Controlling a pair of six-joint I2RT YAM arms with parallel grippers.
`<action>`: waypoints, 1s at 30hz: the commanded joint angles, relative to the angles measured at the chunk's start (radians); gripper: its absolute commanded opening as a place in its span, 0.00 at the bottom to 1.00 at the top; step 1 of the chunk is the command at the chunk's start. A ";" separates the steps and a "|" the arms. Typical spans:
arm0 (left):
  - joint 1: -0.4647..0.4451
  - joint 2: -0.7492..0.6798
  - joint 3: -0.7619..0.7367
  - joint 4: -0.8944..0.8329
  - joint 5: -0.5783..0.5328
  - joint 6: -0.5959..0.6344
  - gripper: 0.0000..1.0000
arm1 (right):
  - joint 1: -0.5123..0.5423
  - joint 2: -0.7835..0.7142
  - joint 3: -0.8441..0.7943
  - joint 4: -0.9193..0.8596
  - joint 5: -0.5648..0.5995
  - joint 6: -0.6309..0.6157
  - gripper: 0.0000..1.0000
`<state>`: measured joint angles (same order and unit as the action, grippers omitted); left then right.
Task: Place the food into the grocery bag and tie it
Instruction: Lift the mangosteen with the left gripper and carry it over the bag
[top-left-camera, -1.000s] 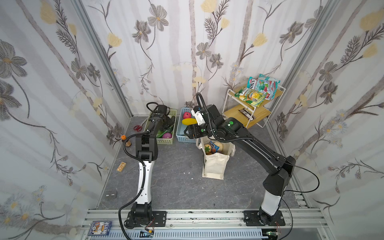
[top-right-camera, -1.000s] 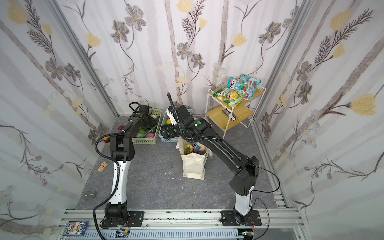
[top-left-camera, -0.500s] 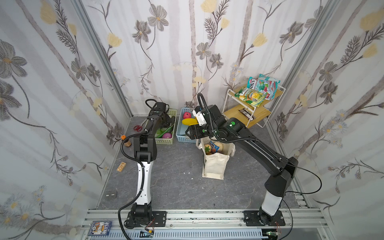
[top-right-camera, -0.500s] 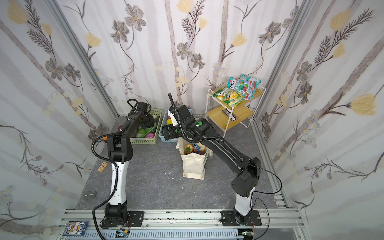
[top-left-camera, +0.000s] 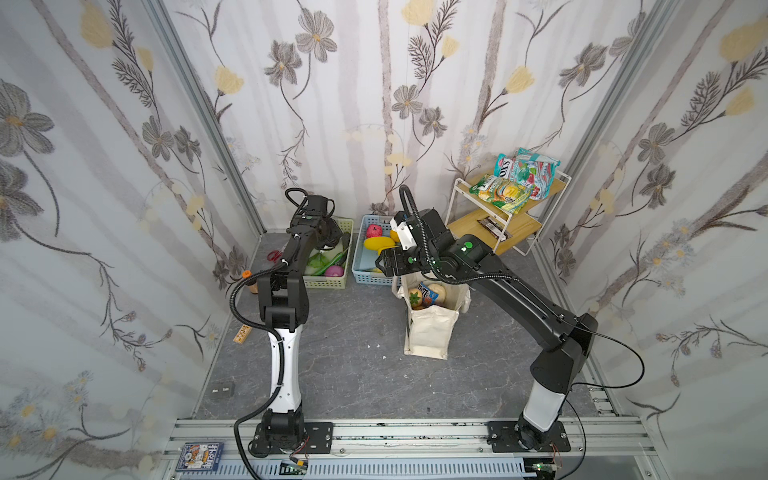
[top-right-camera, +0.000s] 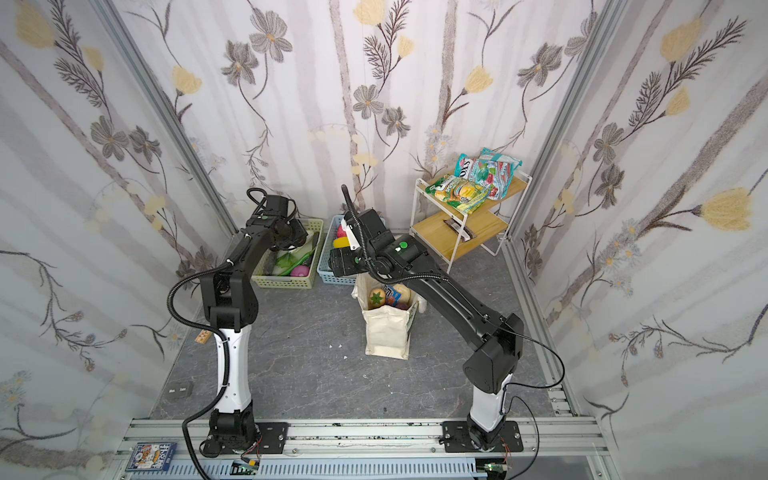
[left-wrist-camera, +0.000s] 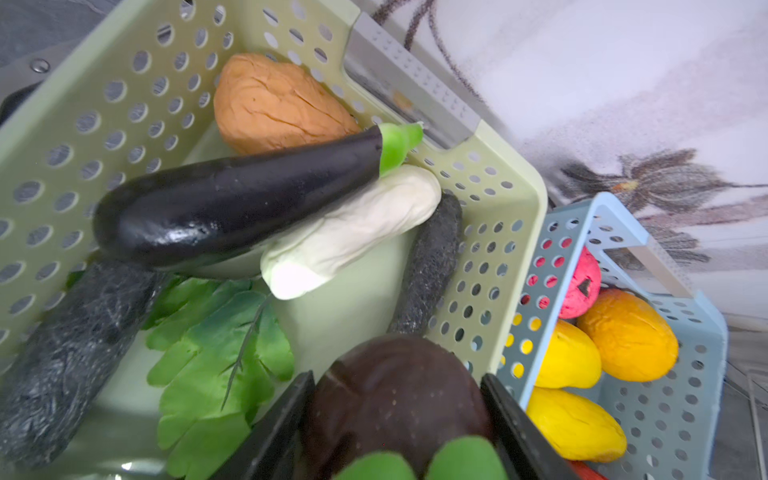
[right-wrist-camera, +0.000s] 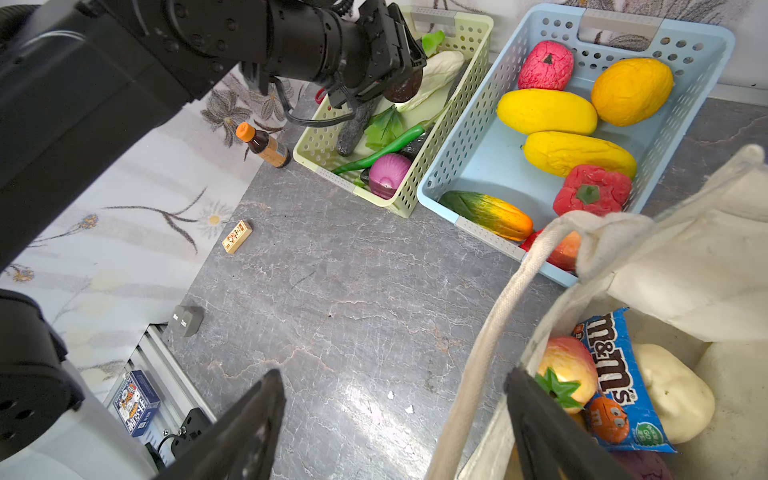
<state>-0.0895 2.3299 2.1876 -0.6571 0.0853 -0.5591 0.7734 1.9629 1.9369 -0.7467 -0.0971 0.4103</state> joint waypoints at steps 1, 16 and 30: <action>0.002 -0.063 -0.042 0.040 0.042 -0.023 0.61 | -0.012 -0.014 -0.017 0.073 -0.023 0.000 0.83; -0.024 -0.333 -0.250 0.132 0.159 -0.125 0.61 | -0.068 -0.083 -0.141 0.242 -0.124 0.059 0.83; -0.191 -0.534 -0.339 0.146 0.183 -0.187 0.62 | -0.144 -0.202 -0.311 0.361 -0.167 0.097 0.83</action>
<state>-0.2512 1.8217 1.8561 -0.5423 0.2703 -0.7269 0.6418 1.7882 1.6520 -0.4335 -0.2577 0.4965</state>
